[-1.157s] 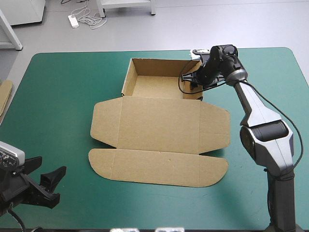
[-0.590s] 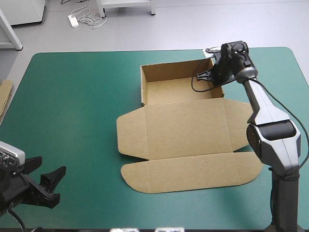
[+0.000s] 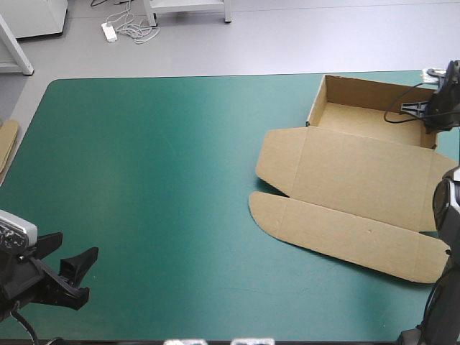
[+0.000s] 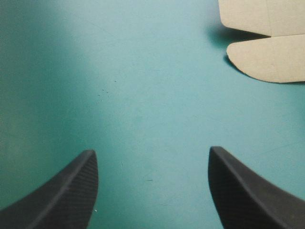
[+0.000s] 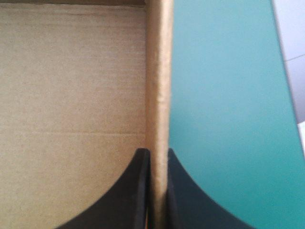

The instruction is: Fold the box

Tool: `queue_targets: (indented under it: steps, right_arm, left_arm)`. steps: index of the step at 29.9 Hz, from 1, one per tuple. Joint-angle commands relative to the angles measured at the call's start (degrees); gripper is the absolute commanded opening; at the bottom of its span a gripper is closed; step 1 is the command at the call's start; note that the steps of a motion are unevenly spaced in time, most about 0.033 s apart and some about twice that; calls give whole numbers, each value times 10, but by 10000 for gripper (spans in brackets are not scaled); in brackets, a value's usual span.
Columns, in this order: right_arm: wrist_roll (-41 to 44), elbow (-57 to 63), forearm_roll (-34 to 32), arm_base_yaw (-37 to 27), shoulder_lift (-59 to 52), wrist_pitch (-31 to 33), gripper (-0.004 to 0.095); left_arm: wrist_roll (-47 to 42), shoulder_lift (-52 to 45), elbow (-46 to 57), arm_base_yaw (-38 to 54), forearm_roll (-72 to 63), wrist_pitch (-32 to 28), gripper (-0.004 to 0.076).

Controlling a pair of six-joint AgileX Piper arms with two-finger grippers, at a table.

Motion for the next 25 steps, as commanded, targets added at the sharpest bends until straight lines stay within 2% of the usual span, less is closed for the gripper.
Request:
queue_targets:
  steps: [1,6,11,13,18,23,25]
  right_arm:
    - [-7,-6,-39,-30,-44,-5,0]
    - [-11,43,-89,-39,-44,-23,1]
    - [-14,82,-101,-43,-44,-34,4]
    - [-14,86,-115,-44,-44,-28,36]
    - [-14,86,-106,-49,-52,-27,285]
    - [-3,86,-110,-49,-90,-32,624]
    - [4,86,-109,-49,-110,-37,692]
  left_arm:
    - [3,6,-13,-3,6,22,473]
    - [3,6,-13,-3,30,23,473]
    - [3,6,-13,-3,32,23,473]
    - [3,6,-13,-3,32,23,473]
    - [3,6,-13,-3,26,23,473]
    - [3,6,-13,-3,23,23,473]
    - [3,6,-13,-3,27,22,472]
